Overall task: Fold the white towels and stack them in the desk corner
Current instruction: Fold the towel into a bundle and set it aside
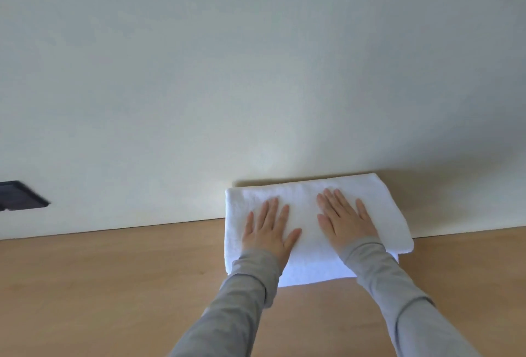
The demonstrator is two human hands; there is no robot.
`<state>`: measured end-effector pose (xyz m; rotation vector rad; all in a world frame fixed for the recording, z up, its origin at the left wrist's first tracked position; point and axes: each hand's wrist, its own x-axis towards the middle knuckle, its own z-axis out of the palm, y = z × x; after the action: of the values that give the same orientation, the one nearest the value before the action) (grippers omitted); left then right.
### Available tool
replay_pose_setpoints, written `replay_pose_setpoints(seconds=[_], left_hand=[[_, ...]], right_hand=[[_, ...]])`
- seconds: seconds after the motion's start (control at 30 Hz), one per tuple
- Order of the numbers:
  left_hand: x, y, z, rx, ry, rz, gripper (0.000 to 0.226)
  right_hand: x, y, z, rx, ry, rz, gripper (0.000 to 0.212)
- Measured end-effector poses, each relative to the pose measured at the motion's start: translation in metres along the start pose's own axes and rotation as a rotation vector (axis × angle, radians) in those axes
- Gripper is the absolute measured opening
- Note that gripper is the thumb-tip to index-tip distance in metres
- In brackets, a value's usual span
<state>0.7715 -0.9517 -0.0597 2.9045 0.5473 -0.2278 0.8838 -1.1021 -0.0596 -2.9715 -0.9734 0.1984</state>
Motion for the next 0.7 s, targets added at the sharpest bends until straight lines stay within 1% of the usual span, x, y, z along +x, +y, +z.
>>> replay_pose_setpoints(seconds=[0.17, 0.27, 0.33, 0.5, 0.7], left_hand=[[-0.017, -0.047, -0.015, 0.116, 0.007, -0.066, 0.064], [-0.032, -0.068, -0.027, 0.121, 0.017, -0.101, 0.066], [-0.041, -0.079, -0.041, 0.075, 0.059, -0.129, 0.066], [-0.075, -0.125, -0.096, 0.074, 0.199, -0.227, 0.063], [-0.152, -0.222, -0.171, 0.075, 0.300, -0.421, 0.062]], right_hand=[[-0.010, 0.023, -0.011, -0.023, -0.024, 0.123, 0.058], [-0.012, 0.007, -0.030, -0.037, -0.050, 0.145, 0.058], [-0.008, -0.022, -0.050, 0.008, -0.007, 0.079, 0.057], [-0.002, -0.128, -0.109, 0.110, 0.207, -0.178, 0.055], [-0.013, -0.277, -0.159, 0.096, 0.317, -0.408, 0.057]])
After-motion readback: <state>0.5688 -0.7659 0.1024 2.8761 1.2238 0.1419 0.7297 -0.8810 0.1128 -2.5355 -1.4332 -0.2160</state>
